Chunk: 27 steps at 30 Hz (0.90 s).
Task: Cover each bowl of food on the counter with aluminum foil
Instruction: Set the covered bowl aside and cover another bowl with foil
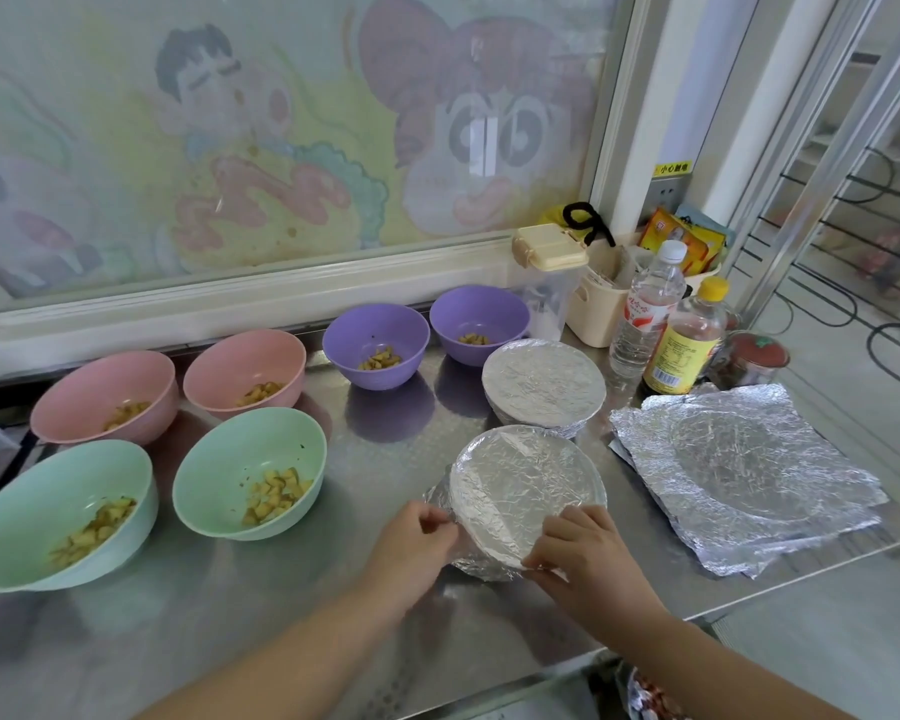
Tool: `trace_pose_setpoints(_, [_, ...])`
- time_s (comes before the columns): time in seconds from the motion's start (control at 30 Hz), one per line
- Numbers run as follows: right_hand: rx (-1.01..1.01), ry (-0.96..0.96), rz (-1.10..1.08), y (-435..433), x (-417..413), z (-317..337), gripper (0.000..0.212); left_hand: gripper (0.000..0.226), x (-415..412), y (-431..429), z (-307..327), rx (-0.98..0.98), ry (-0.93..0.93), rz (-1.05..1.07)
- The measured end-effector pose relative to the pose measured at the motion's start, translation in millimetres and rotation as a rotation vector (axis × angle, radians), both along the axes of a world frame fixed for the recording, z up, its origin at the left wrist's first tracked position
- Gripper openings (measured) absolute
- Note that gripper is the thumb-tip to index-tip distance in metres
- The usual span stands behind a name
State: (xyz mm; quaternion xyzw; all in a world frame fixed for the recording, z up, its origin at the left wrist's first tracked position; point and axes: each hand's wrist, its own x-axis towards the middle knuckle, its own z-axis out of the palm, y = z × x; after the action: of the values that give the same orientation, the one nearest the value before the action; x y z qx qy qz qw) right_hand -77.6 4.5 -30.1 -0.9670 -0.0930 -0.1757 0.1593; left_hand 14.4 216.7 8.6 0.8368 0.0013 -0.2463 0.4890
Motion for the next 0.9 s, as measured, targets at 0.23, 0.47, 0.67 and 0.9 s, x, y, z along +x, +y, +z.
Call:
trace_pose_setpoints(0.23, [0.053, 0.010, -0.001, -1, 0, 3, 0.016, 0.025, -21, -1, -4, 0.015, -0.305, -0.326])
trace_pose_setpoints(0.47, [0.085, 0.023, 0.009, -2, 1, 5, 0.021, 0.025, -33, -11, -10, -0.140, -0.082, -0.108])
trace_pose_setpoints(0.67, [0.097, 0.020, 0.006, -3, 0, 5, 0.020, 0.011, -53, -31, -6, -0.395, 0.339, 0.110])
trace_pose_setpoints(0.9, [0.074, 0.027, 0.006, -2, 1, 5, 0.014, 0.011, -60, -40, 0, -0.423, 0.441, 0.210])
